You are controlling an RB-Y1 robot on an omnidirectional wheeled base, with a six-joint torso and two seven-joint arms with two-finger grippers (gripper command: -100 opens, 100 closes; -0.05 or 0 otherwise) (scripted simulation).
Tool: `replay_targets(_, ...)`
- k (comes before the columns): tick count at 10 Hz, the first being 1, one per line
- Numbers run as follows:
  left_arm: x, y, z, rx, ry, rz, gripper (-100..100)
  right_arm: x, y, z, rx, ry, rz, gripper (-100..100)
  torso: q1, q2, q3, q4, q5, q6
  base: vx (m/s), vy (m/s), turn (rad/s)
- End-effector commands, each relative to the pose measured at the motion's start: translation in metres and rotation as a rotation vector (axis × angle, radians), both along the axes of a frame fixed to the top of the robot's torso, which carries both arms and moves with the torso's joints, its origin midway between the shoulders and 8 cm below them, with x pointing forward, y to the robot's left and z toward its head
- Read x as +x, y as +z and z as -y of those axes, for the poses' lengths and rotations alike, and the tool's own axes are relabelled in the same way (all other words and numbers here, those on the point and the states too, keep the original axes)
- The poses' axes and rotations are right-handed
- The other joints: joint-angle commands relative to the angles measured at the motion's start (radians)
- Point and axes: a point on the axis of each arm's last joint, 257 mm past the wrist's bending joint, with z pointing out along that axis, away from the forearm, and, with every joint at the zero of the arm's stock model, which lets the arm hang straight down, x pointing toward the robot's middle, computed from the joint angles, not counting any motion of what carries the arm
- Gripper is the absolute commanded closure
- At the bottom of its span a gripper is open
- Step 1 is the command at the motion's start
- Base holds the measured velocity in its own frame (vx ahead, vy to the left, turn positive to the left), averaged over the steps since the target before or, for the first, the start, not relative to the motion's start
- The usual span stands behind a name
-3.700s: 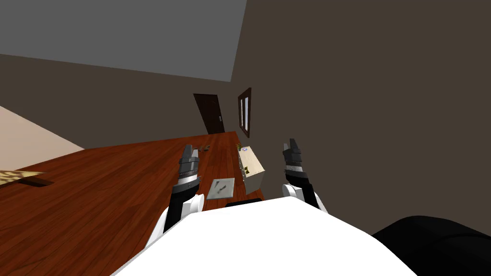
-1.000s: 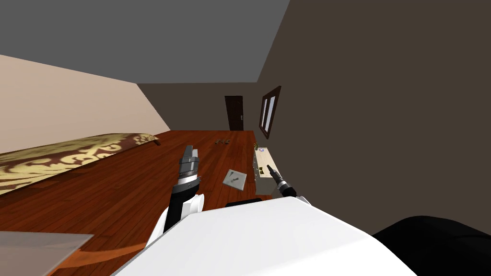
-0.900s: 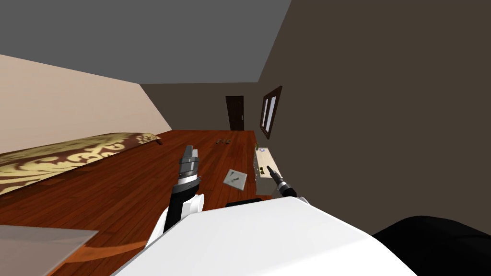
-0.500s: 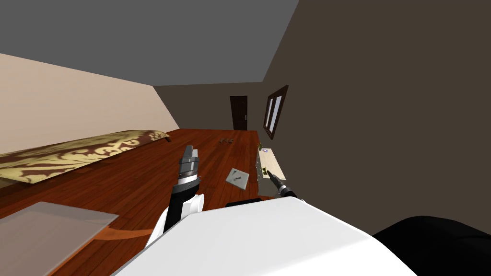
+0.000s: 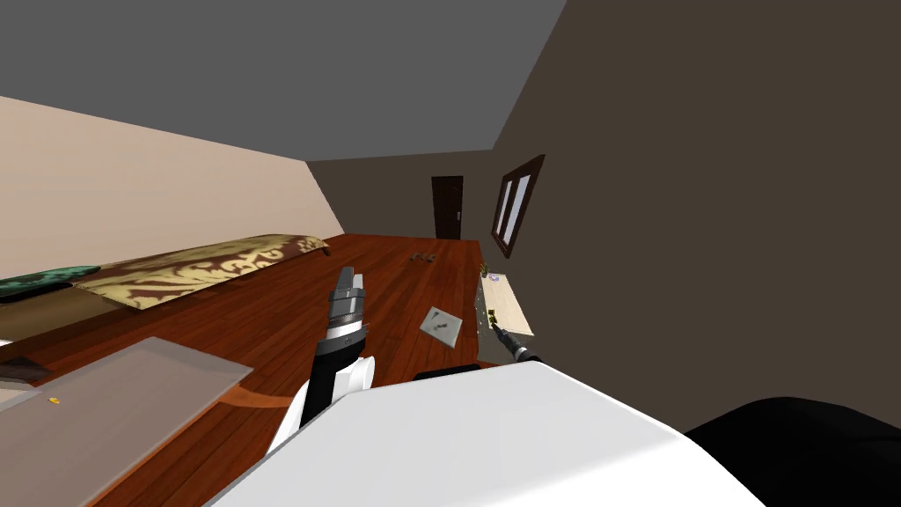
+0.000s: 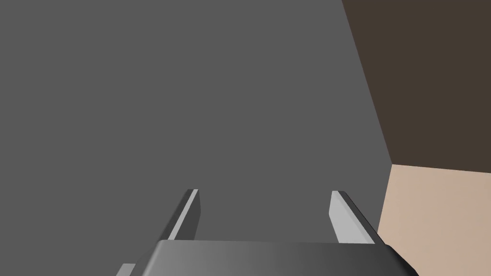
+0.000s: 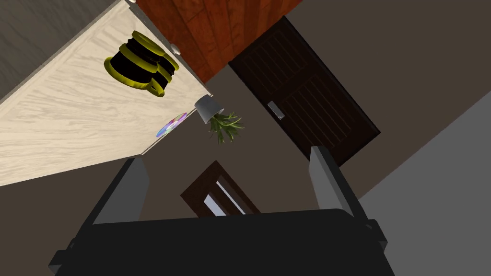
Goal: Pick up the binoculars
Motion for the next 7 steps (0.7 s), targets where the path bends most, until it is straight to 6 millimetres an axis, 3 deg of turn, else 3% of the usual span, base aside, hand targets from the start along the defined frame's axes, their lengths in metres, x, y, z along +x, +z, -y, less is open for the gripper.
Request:
replay_targets(1,0.000,0.000,0.000,0.000,0.000,0.000,0,-0.013,-0.023,0.011,-0.071,0.020,-0.062,-100,0.000,0.000,0.000,0.000,0.000,0.000,-0.021,0.036,0.232)
replay_targets(4,0.000,0.000,0.000,0.000,0.000,0.000,0,-0.031,-0.050,0.028,-0.125,0.022,-0.138,-100,0.000,0.001,0.000,0.000,0.000,0.000,-0.017,0.024,0.082)
replay_targets(7,0.000,0.000,0.000,0.000,0.000,0.000,0,-0.051,-0.086,0.064,-0.275,0.055,-0.255,-100,0.001,0.001,0.000,0.000,0.000,0.000,-0.024,0.041,0.174)
